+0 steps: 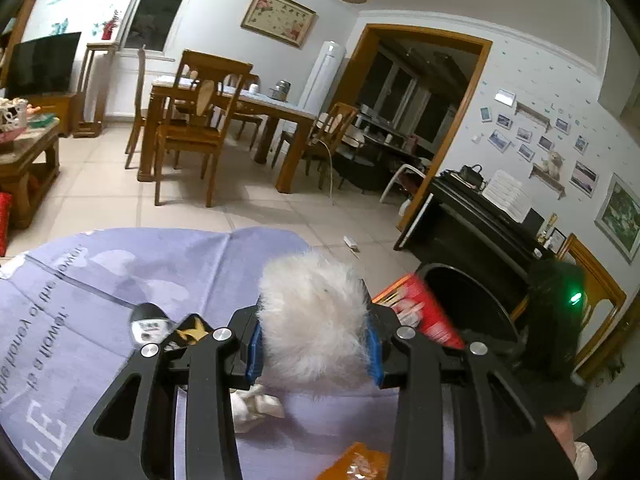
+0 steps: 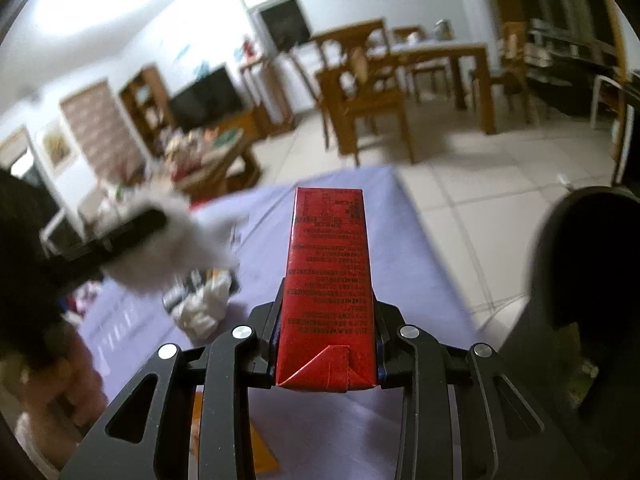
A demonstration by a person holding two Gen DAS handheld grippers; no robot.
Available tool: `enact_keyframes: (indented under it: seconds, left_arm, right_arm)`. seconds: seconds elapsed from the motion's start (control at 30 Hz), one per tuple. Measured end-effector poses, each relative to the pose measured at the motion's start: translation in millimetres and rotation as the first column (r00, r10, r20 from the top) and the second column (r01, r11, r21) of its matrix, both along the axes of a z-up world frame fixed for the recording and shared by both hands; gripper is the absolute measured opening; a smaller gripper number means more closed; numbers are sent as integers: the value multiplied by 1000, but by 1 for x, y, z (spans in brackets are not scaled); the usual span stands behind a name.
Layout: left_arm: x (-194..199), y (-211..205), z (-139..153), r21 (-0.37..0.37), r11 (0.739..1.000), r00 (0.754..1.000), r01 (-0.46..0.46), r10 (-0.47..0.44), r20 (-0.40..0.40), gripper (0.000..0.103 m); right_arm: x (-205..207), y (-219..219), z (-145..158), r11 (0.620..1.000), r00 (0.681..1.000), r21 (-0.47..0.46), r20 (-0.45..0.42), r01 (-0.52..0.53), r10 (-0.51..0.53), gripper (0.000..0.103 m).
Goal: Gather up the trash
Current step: 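Carry the fluffy ball and red carton over the black bin and open both tools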
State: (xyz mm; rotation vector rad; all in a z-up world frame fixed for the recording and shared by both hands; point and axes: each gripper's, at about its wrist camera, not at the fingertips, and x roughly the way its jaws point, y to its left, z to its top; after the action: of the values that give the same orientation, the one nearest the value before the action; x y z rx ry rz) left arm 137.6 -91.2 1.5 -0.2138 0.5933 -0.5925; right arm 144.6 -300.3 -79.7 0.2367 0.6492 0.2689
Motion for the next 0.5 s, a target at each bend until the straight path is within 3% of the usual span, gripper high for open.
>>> enact_keyframes:
  seconds: [0.17, 0.5]
  left_arm:
    - [-12, -31, 7, 7, 998, 997, 69, -69, 22, 39]
    - [-26, -135, 9, 20, 974, 975, 224, -224, 11, 39]
  right_arm:
    - [-41, -68, 23, 988, 984, 51, 99, 145, -149, 32]
    - [-96, -205, 35, 901, 889, 130, 158, 414, -431, 32]
